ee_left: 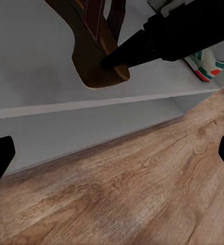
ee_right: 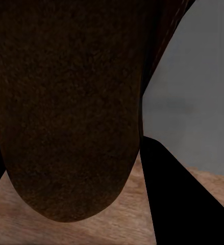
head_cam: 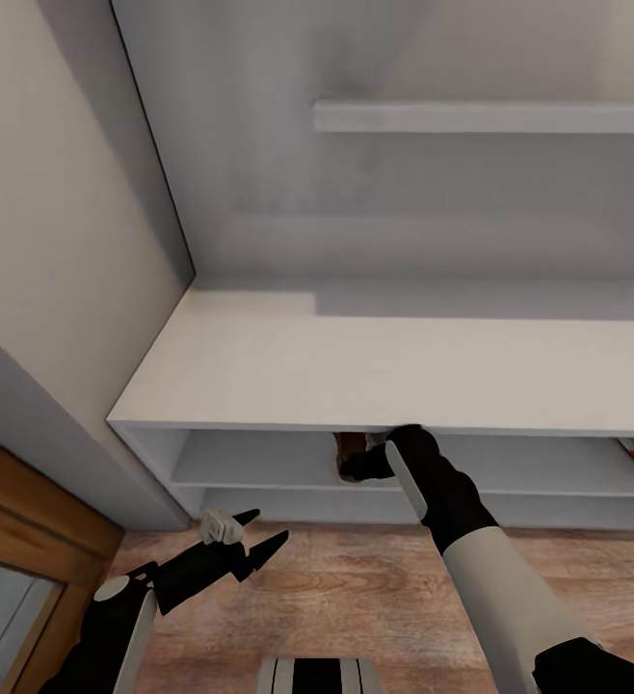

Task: Pick up the two gym shoes and the two sandals from the corridor floor and place them onto the hallstand (shoe rack) in the corridor, making sure they are on the rack and not on the floor. Arrange them so the two gym shoes are next to each other and the two sandals are next to each other.

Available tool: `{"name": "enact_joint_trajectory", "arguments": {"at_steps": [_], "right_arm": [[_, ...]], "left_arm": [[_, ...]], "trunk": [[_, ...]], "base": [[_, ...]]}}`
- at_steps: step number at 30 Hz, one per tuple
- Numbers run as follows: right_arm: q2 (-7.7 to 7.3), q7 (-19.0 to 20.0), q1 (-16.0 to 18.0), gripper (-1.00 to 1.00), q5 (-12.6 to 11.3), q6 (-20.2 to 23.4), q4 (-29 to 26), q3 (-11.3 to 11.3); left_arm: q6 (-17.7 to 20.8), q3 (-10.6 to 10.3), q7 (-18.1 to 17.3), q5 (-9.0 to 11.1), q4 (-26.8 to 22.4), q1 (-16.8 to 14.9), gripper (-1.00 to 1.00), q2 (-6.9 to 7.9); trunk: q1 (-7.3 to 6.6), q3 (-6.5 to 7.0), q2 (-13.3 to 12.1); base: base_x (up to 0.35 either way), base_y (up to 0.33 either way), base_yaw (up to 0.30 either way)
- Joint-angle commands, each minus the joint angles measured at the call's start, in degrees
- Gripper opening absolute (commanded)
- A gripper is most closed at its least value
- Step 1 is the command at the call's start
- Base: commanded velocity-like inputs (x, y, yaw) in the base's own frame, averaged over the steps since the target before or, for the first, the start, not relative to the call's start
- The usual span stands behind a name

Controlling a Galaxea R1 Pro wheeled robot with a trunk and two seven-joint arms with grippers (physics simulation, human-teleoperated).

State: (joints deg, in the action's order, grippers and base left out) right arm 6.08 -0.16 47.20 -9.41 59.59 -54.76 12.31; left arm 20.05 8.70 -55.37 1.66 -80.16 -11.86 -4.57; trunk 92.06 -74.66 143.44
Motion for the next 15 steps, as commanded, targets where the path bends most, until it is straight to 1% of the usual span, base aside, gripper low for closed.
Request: {"name": "enact_joint_trajectory", "arguments": {"at_steps": [1, 15], "right_arm": [[-0.01, -0.1, 0.0, -1.0, -0.17, 0.0, 0.0, -0.01], [0.02, -0.1, 0.0, -1.0, -0.17, 0.0, 0.0, -0.01]], "left_arm": [[0.0, 0.0, 0.0, 0.0, 0.0, 0.0, 1.0, 0.0], [0.02, 0.0, 0.0, -0.02, 0.0, 0.0, 1.0, 0.0]], "trunk": [[0.0, 0.0, 0.0], [0.0, 0.0, 0.0]], "base": [[0.068, 0.0, 0.0], [0.012, 0.0, 0.0]]}}
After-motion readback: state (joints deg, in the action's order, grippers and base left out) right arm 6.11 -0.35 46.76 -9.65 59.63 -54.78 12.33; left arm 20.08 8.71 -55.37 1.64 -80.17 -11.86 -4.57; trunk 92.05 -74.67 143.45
